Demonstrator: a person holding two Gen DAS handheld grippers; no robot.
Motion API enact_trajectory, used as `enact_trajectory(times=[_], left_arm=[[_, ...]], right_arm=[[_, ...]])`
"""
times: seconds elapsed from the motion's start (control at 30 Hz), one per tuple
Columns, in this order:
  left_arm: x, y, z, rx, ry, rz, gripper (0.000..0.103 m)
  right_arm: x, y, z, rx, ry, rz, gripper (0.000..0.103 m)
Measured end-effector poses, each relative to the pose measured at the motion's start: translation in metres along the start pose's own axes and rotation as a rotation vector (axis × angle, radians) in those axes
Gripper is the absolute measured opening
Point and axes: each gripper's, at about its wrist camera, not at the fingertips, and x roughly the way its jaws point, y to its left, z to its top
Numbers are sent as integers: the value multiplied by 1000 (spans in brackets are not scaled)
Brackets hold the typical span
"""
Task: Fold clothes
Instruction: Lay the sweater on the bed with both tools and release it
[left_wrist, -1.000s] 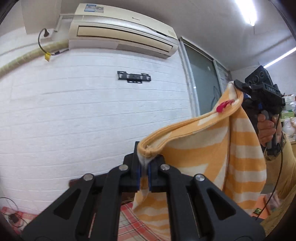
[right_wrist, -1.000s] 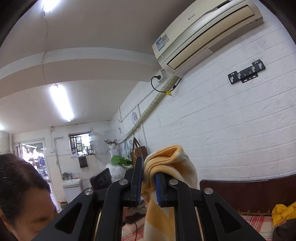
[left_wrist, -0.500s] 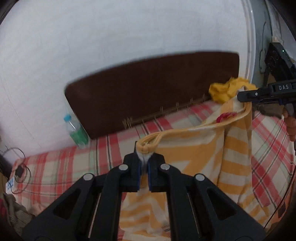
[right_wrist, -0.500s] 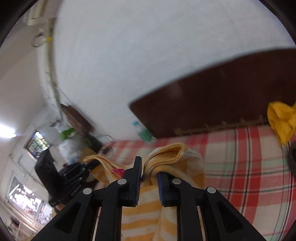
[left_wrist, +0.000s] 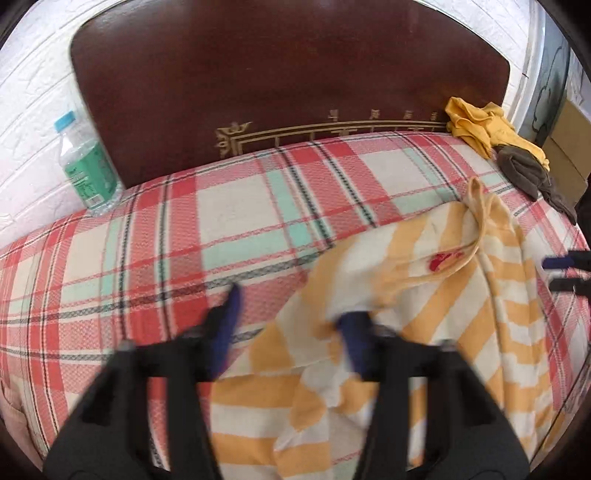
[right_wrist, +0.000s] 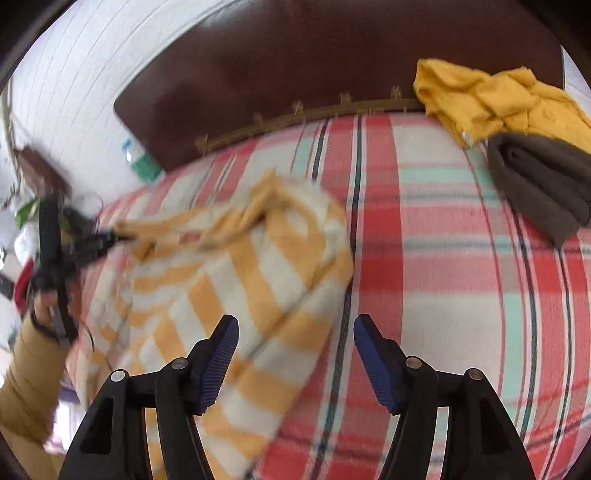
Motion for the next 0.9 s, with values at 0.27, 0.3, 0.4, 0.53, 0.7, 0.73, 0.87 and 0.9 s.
enact_trajectory(times=[0.27,0.3,0.4,0.53,0.7,0.73,0.87,0.9], left_arm=[[20,-5,-23,69,56,-17,65],[23,-6,-21,59,60,-23,48],[28,-2,-10,-3,78,-70,14],[25,7,10,-66,56,-78,12],[20,21,41,-155,-1,-60,11],[21,23,46,-178,-5,-48,11],[42,35,42,-292,68,-67,28],[44,40,37,-325,78,-76,44]], right_arm=[[24,39,-49,-202,-6,-93,41],[25,42,-48,-207,-11,-92,30],[17,37,-36,-203,-18,-118,8],[-20,26,-11,-237,-105,-262,7],[-57,-3,36,-319,-176,-577,6],[-56,-11,45,-323,-176,-627,7],[-31,-66,70,-196,-83,-708,30],[-21,-80,74,-154,-38,-711,32]])
